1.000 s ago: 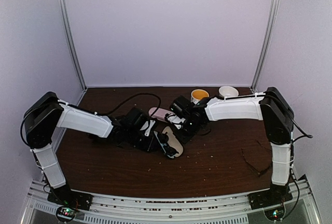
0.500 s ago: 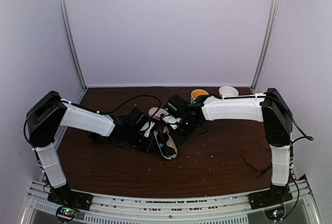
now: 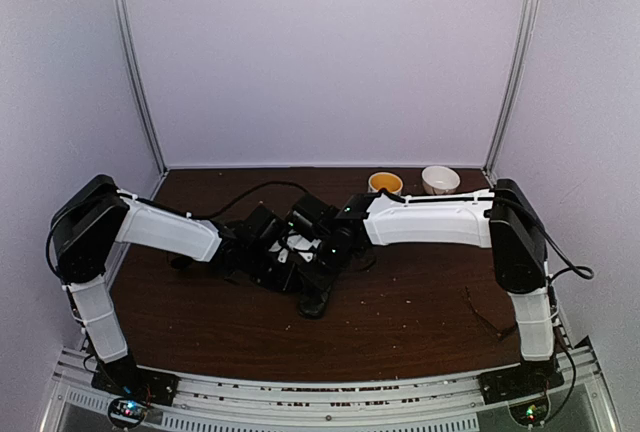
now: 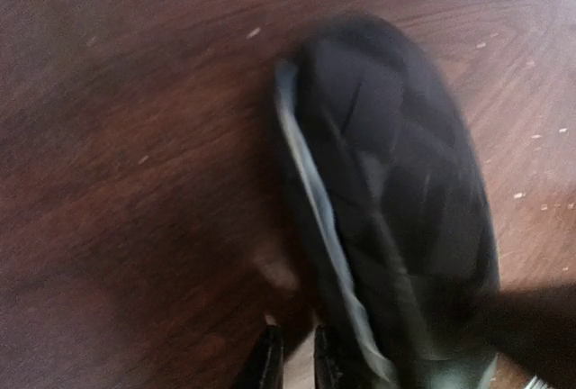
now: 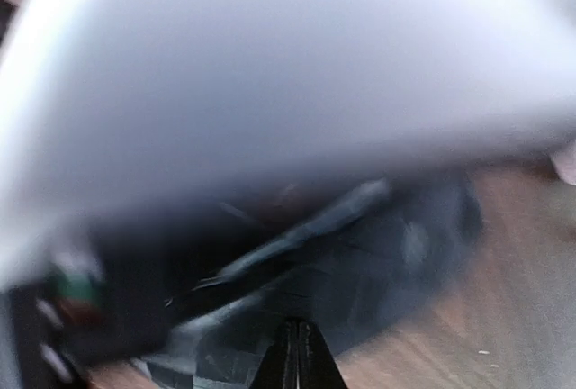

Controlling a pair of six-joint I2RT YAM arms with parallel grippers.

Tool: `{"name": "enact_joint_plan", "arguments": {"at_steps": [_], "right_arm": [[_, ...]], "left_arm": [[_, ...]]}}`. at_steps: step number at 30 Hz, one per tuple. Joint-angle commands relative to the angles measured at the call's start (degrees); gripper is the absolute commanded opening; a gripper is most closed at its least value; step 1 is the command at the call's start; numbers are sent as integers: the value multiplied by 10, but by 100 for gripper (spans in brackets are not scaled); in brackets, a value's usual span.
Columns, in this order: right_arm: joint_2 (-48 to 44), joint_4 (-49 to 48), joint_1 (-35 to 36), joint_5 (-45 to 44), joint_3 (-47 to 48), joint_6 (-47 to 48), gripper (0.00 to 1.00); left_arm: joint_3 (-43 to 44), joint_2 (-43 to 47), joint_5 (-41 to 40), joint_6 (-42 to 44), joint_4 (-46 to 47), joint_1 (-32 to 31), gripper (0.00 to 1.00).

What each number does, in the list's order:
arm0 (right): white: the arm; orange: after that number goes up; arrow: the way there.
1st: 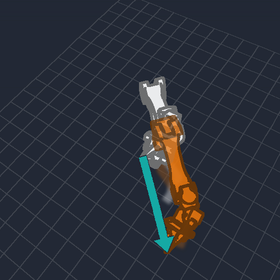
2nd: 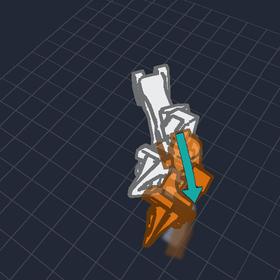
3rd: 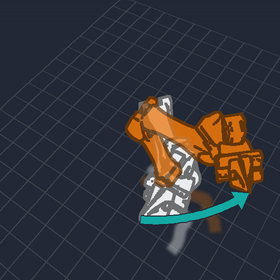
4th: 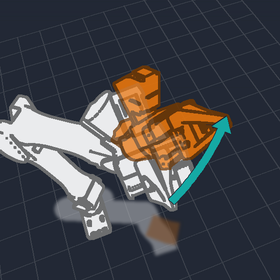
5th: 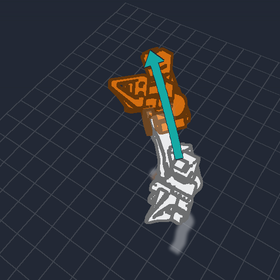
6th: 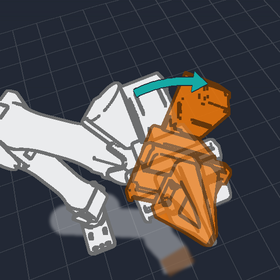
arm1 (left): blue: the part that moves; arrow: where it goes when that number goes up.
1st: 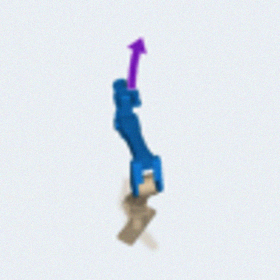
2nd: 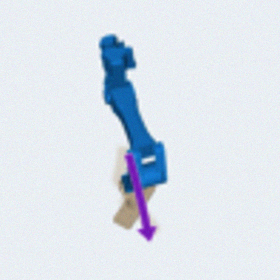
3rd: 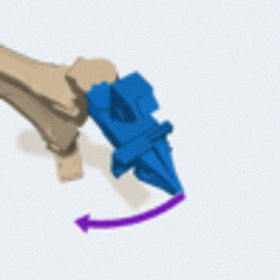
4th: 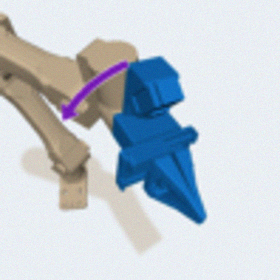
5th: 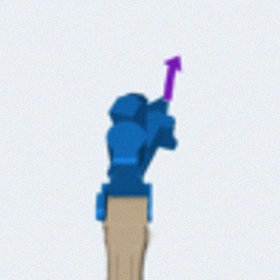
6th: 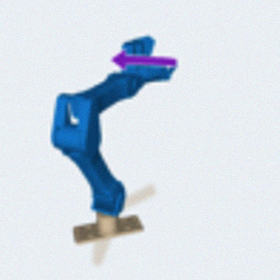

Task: Organize the sunglasses

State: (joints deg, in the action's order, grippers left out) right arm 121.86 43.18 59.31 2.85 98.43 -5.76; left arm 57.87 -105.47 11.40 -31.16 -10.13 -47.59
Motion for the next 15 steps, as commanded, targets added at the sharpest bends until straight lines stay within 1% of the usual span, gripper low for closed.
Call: {"name": "enact_joint_plan", "arguments": {"at_steps": [1,4,8,12,15], "right_arm": [[20,-11,21,38,4,-15,3],[14,-17,21,31,-7,-19,3],[3,-17,21,-9,-22,-31,3],[-46,-53,13,-38,-74,-53,3],[-91,-88,2,-51,-125,-72,4]], "left_arm": [[15,12,30,3,84,-7,16],[7,18,29,1,87,-7,16],[-9,27,22,-2,91,-8,17],[-35,45,12,-7,99,-7,18],[-53,67,-1,-7,100,-7,22]]}}
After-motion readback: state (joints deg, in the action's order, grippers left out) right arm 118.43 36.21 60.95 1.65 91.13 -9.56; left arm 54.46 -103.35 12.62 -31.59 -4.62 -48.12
